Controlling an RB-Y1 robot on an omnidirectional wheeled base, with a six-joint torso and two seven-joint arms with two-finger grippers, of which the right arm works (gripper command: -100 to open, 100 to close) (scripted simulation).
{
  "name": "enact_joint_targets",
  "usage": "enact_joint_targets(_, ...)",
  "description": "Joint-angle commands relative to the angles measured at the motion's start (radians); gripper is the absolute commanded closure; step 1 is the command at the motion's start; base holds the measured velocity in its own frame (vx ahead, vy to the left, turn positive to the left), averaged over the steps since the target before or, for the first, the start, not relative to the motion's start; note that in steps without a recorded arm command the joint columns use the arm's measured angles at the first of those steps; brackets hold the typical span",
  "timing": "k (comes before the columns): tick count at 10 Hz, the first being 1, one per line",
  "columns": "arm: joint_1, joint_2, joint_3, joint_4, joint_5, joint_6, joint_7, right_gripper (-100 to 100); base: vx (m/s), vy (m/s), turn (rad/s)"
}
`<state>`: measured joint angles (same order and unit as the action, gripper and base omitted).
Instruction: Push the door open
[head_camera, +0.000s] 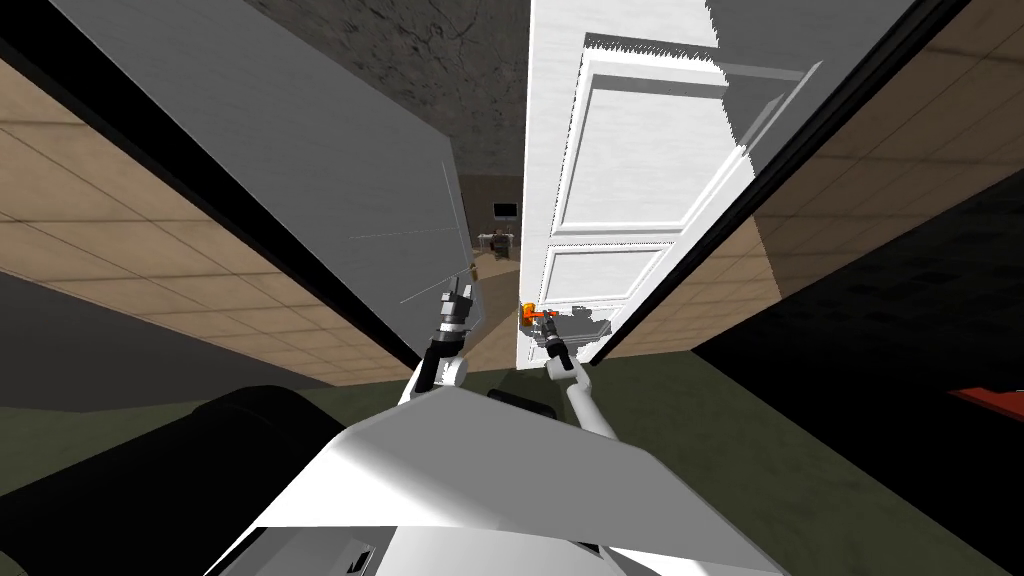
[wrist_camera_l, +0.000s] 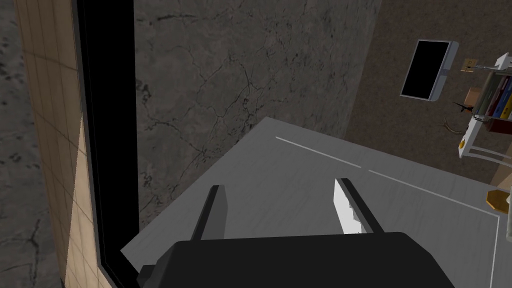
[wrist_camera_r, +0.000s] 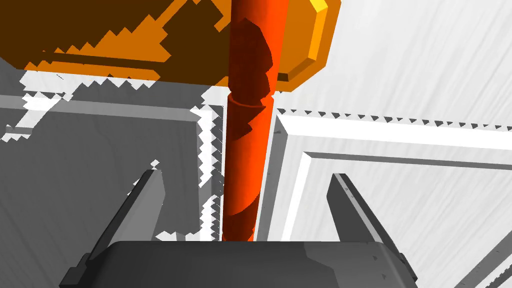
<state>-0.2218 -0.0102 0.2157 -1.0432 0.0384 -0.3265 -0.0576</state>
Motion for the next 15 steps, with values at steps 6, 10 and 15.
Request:
enact_joint_targets(6,-0.008,0.032,-0.007,0.017,-0.002,-0.009,0.000,100,0.063,0.025,0.010)
enact_joint_targets(10,-0.015,0.023,-0.019,0.017,-0.004,-0.010,0.003,100,0.021,0.016,-0.006)
enact_joint_targets(15,-0.022,-0.004,-0.064,0.025,-0.012,-0.010,0.014,100,0.154,0.116,-0.052)
